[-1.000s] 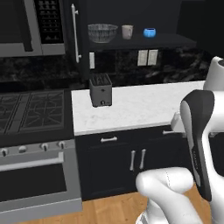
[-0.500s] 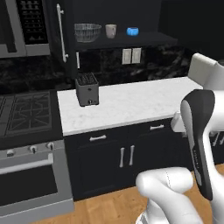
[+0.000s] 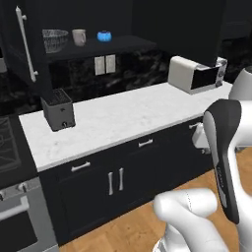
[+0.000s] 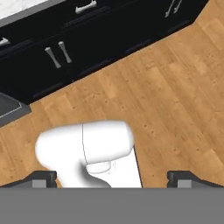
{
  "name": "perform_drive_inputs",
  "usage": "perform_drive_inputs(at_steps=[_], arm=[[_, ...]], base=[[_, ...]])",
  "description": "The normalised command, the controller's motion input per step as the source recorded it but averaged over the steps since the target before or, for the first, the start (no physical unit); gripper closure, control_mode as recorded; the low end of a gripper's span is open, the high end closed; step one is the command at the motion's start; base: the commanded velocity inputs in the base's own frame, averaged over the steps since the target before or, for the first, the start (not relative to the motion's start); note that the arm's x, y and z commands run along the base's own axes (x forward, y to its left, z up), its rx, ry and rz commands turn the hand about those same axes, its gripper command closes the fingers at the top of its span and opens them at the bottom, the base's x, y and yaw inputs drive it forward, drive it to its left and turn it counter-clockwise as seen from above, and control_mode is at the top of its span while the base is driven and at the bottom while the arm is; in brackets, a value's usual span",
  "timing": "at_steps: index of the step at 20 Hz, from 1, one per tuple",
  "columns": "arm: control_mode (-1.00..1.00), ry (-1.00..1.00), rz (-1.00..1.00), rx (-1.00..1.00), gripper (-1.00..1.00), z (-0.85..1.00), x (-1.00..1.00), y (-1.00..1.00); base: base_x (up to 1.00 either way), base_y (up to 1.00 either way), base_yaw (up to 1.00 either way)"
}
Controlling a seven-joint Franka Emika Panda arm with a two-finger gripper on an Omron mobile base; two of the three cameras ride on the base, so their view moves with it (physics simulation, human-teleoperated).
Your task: Gather all objects into one cabinet and sort the glasses and bowls to opposite sides.
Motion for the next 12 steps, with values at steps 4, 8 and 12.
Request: perform_drive_inputs(at_steps=[4,8,12], arm=[[1.00,0.00,0.00,0.00,-1.00,0.00,0.00,0.00],[1.00,0.00,0.00,0.00,-1.00,0.00,0.00,0.00],[1.00,0.00,0.00,0.00,-1.00,0.00,0.00,0.00]], base=[[-0.03,-0.06,-0.47],[0.00,-0.03,-0.53],[0.00,-0.01,-0.57]])
